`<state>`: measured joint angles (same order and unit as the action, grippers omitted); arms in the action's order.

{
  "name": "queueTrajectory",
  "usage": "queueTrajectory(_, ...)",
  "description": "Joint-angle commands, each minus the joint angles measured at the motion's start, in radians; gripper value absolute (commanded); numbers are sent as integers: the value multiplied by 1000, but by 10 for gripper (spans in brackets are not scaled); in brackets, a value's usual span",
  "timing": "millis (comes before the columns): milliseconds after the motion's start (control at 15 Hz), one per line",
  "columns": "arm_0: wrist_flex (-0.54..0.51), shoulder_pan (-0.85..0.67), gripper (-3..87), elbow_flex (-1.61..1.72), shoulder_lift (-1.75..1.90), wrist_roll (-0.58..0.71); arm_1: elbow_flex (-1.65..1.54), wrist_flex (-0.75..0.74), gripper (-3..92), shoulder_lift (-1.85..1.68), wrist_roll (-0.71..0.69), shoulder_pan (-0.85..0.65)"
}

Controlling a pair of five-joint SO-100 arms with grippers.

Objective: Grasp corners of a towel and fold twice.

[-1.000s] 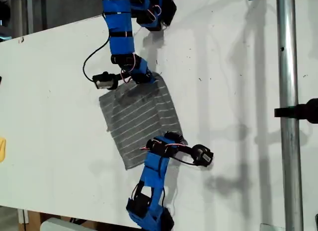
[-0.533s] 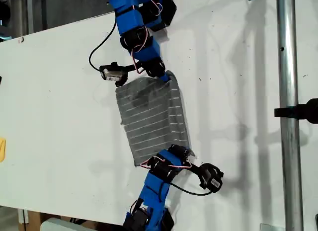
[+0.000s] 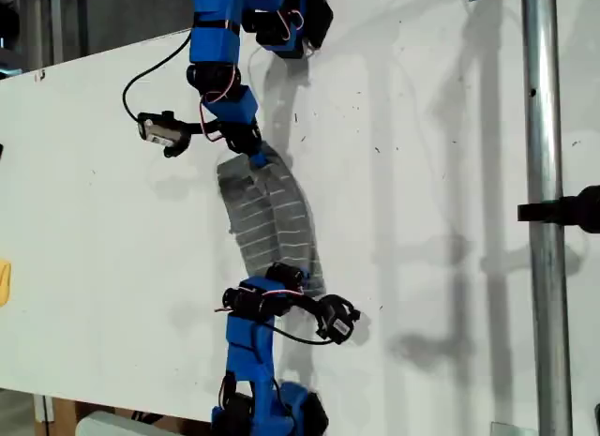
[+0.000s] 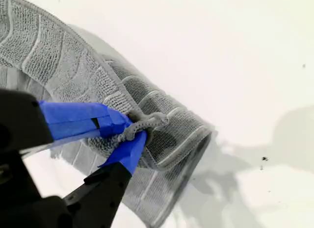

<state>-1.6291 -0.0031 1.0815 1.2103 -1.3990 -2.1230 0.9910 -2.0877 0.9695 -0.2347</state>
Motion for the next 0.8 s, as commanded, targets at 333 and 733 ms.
queueTrajectory(333, -38, -472, -17, 86, 155, 324, 443, -354, -3, 492, -376, -382)
queueTrajectory(733, -11, -460, -16, 238, 244, 305, 578, -146, -3, 497, -348, -402)
